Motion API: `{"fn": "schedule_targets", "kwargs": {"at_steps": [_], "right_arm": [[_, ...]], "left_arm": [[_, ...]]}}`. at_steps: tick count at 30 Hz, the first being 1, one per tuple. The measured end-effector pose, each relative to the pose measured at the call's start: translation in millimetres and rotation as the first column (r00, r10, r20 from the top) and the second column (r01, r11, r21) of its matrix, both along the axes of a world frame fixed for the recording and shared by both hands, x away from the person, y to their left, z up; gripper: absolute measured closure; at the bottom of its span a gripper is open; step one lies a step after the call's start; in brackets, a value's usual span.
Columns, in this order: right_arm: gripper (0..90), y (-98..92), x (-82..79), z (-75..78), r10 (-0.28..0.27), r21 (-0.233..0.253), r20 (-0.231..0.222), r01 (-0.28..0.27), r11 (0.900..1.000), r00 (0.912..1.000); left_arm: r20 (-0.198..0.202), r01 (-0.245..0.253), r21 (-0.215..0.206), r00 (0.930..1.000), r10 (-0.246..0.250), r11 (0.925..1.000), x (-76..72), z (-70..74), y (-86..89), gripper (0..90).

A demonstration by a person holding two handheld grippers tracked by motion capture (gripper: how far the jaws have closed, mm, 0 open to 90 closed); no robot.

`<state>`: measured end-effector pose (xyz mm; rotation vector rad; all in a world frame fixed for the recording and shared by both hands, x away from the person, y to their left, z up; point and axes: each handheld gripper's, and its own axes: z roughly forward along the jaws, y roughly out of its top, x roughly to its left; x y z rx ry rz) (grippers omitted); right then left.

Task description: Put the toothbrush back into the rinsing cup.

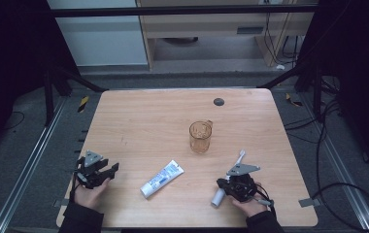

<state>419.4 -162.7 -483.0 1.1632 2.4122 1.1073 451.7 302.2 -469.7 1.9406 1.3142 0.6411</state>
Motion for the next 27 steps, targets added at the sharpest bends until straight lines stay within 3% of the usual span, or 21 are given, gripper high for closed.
{"fn": "schedule_targets", "kwargs": {"at_steps": [27], "right_arm": [[84.6,-9.4,-1.5,-1.0,-0.018,-0.001,-0.014,0.018,1.000,0.9997]], "left_arm": [[-0.002,0.000,0.004,1.0000,0.000,1.0000,-0.1,-0.2,0.0,50.5]]}}
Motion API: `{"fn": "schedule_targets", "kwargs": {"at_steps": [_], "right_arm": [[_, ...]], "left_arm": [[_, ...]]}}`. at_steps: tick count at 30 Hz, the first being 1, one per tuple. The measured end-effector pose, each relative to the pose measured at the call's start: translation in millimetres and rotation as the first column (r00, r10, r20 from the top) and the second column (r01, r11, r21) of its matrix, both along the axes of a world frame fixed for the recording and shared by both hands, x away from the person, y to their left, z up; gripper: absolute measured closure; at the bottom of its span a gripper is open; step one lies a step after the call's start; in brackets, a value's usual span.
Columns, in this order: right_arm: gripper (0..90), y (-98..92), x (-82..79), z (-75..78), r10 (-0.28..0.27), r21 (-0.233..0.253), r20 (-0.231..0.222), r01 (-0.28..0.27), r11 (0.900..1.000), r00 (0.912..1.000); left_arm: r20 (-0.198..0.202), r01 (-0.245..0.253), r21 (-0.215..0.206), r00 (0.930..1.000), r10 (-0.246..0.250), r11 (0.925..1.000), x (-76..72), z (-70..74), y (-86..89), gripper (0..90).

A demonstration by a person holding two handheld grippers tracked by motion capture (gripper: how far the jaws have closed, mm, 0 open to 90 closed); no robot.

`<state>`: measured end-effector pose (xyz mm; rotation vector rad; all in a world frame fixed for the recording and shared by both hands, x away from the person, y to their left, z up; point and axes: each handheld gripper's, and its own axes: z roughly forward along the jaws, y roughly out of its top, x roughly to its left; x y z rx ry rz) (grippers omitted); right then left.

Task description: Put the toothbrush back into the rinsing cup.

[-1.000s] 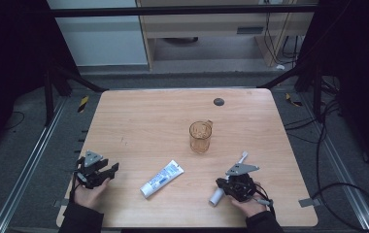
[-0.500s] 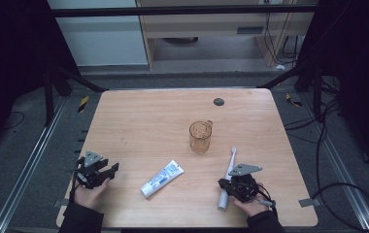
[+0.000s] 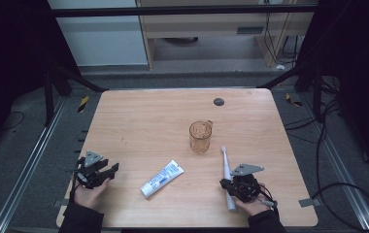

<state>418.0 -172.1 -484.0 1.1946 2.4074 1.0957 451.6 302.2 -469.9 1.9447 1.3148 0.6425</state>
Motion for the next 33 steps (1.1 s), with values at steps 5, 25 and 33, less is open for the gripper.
{"fn": "schedule_targets", "kwargs": {"at_steps": [5,25,33], "right_arm": [[84.3,-3.1,0.1,-0.2,-0.008,-0.007,-0.004,0.008,1.000,1.0000],[72.0,-4.2,0.7,11.4,-0.048,0.001,0.006,0.048,0.999,0.9989],[58.5,-14.7,8.0,29.8,-0.151,-0.001,0.026,0.151,0.989,0.9882]], "left_arm": [[0.000,0.000,0.000,1.0000,0.000,1.0000,0.0,0.1,0.0,50.4],[-0.003,0.005,-0.002,1.0000,-0.005,1.0000,0.7,-0.5,-0.8,50.0],[-0.010,0.009,0.004,0.9999,-0.009,1.0000,1.9,-1.5,-0.5,49.1]]}}
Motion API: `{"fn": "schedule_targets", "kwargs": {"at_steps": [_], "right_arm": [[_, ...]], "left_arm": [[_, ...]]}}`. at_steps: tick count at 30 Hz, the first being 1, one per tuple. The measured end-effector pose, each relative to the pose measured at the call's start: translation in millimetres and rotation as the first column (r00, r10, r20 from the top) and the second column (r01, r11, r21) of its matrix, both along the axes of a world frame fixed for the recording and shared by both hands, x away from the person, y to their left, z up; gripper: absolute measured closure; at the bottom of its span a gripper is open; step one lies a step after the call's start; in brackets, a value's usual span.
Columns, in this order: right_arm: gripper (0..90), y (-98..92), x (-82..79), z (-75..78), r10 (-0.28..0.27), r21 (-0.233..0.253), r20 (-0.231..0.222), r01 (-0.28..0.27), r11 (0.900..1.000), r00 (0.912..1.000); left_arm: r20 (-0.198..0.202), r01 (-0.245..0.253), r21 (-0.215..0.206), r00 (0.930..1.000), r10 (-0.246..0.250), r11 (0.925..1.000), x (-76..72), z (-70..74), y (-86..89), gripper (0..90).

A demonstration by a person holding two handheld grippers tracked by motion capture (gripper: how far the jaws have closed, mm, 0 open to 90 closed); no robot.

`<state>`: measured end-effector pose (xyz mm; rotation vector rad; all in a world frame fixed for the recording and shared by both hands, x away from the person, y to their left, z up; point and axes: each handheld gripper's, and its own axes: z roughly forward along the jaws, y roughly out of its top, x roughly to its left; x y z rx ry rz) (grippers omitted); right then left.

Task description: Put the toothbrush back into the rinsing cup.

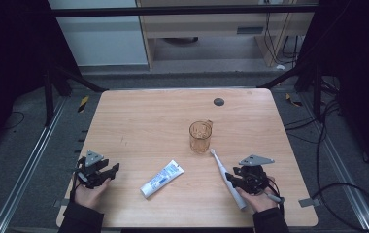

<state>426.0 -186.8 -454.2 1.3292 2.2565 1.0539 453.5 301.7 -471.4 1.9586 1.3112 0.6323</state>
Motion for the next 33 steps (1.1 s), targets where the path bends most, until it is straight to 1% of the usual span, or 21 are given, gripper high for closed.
{"fn": "schedule_targets", "kwargs": {"at_steps": [4,7,9,11,12,14,16,22,25,27,28,29,30,32,33], "right_arm": [[56.2,-5.4,4.1,5.4,-0.046,-0.020,-0.004,0.046,0.999,0.9989],[53.3,-8.7,8.1,9.9,-0.071,-0.016,-0.021,0.071,0.997,0.9972],[50.3,-9.0,10.7,12.6,-0.078,-0.027,-0.030,0.077,0.997,0.9965],[49.4,-8.2,13.0,15.2,-0.091,-0.050,-0.034,0.089,0.995,0.9953],[49.8,-7.9,14.2,16.3,-0.091,-0.061,-0.034,0.089,0.994,0.9952],[50.0,-7.0,16.3,18.7,-0.087,-0.065,-0.048,0.084,0.994,0.9950],[48.7,-5.3,18.6,20.9,-0.089,-0.073,-0.043,0.086,0.994,0.9951],[49.3,4.4,26.1,25.4,-0.079,-0.081,-0.057,0.074,0.994,0.9953],[51.0,11.2,30.7,25.6,-0.070,-0.094,-0.081,0.062,0.994,0.9943],[51.7,12.4,32.2,24.9,-0.067,-0.099,-0.085,0.059,0.993,0.9941],[52.2,13.7,33.5,24.4,-0.066,-0.101,-0.095,0.056,0.993,0.9933],[52.8,16.0,35.9,23.0,-0.059,-0.104,-0.115,0.047,0.993,0.9917],[52.8,16.0,35.9,23.0,-0.059,-0.104,-0.115,0.047,0.993,0.9917],[53.4,18.5,37.8,20.8,-0.057,-0.115,-0.129,0.042,0.992,0.9900],[53.9,20.8,39.8,17.9,-0.056,-0.121,-0.144,0.038,0.992,0.9880]], "left_arm": [[-0.001,0.004,0.002,1.0000,-0.004,1.0000,0.7,-0.2,-0.4,48.6],[0.001,0.005,0.003,1.0000,-0.005,1.0000,1.0,0.0,-0.9,48.3],[0.000,0.006,0.005,1.0000,-0.006,1.0000,1.2,-0.2,-0.9,48.2],[-0.003,0.007,0.005,1.0000,-0.007,1.0000,1.5,-0.6,-1.0,47.9],[-0.003,0.007,0.007,1.0000,-0.007,1.0000,1.6,-0.7,-1.0,47.9],[-0.005,0.007,0.010,1.0000,-0.007,0.9999,2.0,-0.9,-1.2,47.7],[-0.006,0.010,0.015,0.9999,-0.009,0.9998,2.3,-1.1,-1.2,47.6],[-0.007,0.011,0.020,0.9999,-0.011,0.9997,2.3,-1.4,-1.8,47.2],[-0.006,0.011,0.021,0.9999,-0.011,0.9997,2.3,-1.4,-1.7,47.1],[-0.007,0.011,0.023,0.9999,-0.011,0.9997,2.4,-1.5,-1.8,47.1],[-0.007,0.012,0.023,0.9999,-0.012,0.9997,2.4,-1.6,-1.8,47.0],[-0.007,0.013,0.024,0.9999,-0.012,0.9996,2.4,-1.6,-1.8,46.9],[-0.007,0.013,0.024,0.9999,-0.012,0.9996,2.4,-1.5,-1.7,46.9],[-0.008,0.012,0.025,0.9999,-0.012,0.9996,2.5,-1.5,-1.6,46.9],[-0.008,0.012,0.025,0.9999,-0.012,0.9996,2.5,-1.5,-1.7,46.8]]}}
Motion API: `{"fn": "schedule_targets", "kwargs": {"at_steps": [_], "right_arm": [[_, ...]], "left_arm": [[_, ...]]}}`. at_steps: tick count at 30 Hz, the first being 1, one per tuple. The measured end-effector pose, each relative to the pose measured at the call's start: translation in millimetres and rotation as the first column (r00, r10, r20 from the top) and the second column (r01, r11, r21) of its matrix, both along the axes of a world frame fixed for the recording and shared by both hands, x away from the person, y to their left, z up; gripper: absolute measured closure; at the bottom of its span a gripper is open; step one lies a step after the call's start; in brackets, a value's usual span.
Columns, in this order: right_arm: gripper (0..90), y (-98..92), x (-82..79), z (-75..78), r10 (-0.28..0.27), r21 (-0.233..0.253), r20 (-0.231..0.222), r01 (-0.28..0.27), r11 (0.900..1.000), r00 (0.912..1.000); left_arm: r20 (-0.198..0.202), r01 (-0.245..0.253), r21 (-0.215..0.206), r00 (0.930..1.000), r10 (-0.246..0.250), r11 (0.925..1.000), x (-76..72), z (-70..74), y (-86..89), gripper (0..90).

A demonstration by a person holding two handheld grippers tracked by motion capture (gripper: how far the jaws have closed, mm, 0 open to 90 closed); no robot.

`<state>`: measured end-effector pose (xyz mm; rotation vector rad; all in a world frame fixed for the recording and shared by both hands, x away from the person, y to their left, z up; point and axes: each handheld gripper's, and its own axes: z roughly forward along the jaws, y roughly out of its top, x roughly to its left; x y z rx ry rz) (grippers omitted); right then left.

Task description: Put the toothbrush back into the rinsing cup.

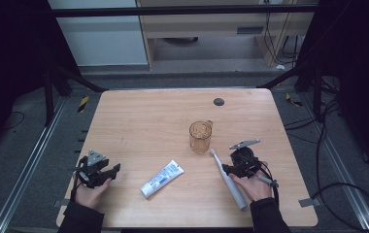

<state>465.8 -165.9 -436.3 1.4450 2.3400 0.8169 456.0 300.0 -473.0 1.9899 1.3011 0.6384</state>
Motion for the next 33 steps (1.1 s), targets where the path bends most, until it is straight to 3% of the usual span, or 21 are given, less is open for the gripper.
{"fn": "schedule_targets", "kwargs": {"at_steps": [18,33], "right_arm": [[58.6,10.9,8.1,-18.4,0.040,-0.057,-0.106,-0.046,0.997,0.9936],[59.9,16.5,14.1,-31.1,0.031,-0.102,-0.178,-0.050,0.994,0.9835]], "left_arm": [[-0.007,0.002,0.003,1.0000,-0.002,1.0000,0.6,-0.6,0.2,46.6],[-0.012,0.003,0.004,0.9999,-0.003,1.0000,0.9,-1.1,0.4,46.6]]}}
